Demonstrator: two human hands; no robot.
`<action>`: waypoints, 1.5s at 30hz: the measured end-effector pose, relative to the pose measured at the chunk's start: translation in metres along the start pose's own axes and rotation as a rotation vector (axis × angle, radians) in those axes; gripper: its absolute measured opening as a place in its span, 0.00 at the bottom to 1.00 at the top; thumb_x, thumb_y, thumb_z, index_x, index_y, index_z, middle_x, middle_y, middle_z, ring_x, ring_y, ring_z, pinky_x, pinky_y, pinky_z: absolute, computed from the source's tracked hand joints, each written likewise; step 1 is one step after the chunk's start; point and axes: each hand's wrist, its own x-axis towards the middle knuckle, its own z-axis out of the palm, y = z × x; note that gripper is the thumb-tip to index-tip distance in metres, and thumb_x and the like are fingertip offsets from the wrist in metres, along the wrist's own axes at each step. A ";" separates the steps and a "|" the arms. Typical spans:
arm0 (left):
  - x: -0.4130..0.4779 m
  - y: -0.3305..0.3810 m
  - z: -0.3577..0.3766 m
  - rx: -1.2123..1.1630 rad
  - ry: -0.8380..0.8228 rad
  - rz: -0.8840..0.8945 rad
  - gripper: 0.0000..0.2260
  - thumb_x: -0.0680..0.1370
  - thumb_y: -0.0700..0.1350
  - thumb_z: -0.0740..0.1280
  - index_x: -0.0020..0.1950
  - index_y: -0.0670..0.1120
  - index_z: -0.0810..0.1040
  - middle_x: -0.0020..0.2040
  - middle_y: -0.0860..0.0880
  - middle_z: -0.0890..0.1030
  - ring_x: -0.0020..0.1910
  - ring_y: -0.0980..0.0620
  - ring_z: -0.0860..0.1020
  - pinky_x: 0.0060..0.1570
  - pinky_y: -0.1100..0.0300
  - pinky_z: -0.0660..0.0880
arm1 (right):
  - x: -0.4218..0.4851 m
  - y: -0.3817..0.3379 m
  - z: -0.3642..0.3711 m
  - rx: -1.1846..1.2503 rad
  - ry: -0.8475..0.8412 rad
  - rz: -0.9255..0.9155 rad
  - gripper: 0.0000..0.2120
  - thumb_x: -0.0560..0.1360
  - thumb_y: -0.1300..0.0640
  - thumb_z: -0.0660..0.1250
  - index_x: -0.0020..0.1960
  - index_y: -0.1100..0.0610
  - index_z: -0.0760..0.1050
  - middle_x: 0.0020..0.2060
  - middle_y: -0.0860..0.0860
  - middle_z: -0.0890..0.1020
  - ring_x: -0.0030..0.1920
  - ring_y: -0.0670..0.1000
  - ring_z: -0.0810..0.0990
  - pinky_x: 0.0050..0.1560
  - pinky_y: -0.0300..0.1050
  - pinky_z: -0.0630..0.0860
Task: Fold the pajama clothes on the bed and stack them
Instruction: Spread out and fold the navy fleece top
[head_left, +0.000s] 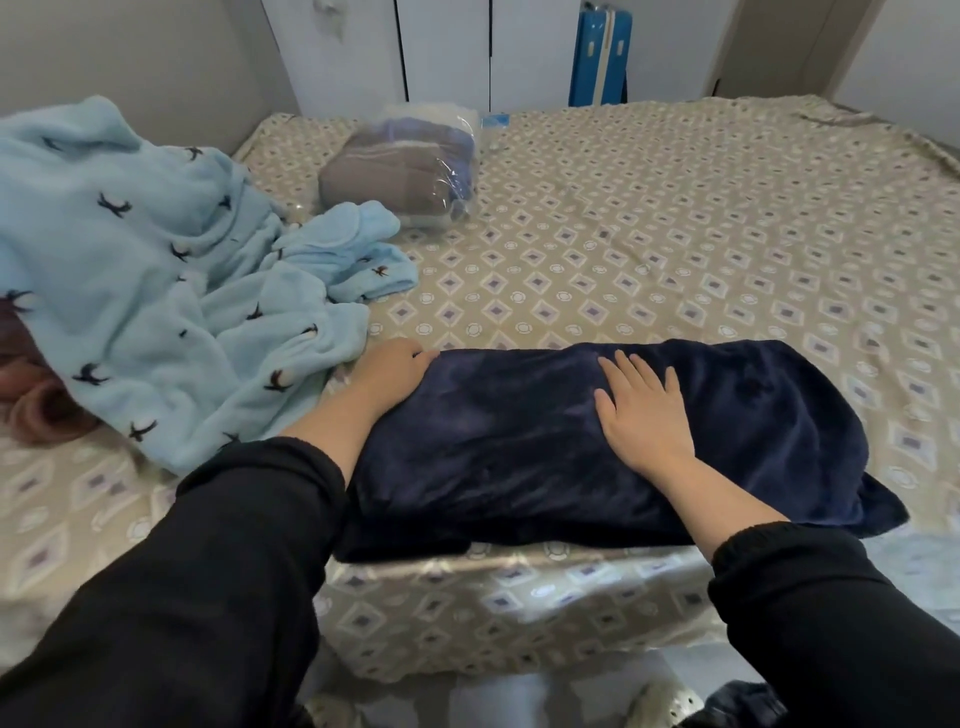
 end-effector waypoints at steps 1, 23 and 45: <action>0.002 -0.005 -0.002 0.034 0.036 0.024 0.19 0.82 0.51 0.57 0.33 0.46 0.71 0.45 0.41 0.81 0.47 0.40 0.77 0.42 0.55 0.67 | 0.000 0.001 0.001 0.014 0.008 -0.009 0.26 0.82 0.46 0.43 0.78 0.52 0.53 0.77 0.50 0.56 0.77 0.50 0.51 0.75 0.55 0.45; -0.084 0.060 0.042 0.317 -0.038 0.172 0.30 0.80 0.64 0.46 0.79 0.56 0.46 0.80 0.50 0.46 0.78 0.47 0.42 0.73 0.41 0.39 | -0.018 0.009 -0.004 -0.056 -0.037 -0.170 0.28 0.80 0.45 0.44 0.78 0.53 0.51 0.78 0.51 0.54 0.77 0.51 0.50 0.75 0.57 0.45; -0.092 0.055 0.040 0.140 0.147 0.172 0.25 0.81 0.55 0.55 0.77 0.48 0.61 0.78 0.46 0.57 0.78 0.48 0.52 0.75 0.44 0.47 | -0.019 0.053 -0.015 -0.005 -0.007 0.143 0.27 0.82 0.48 0.45 0.79 0.54 0.49 0.78 0.54 0.51 0.77 0.53 0.49 0.76 0.55 0.45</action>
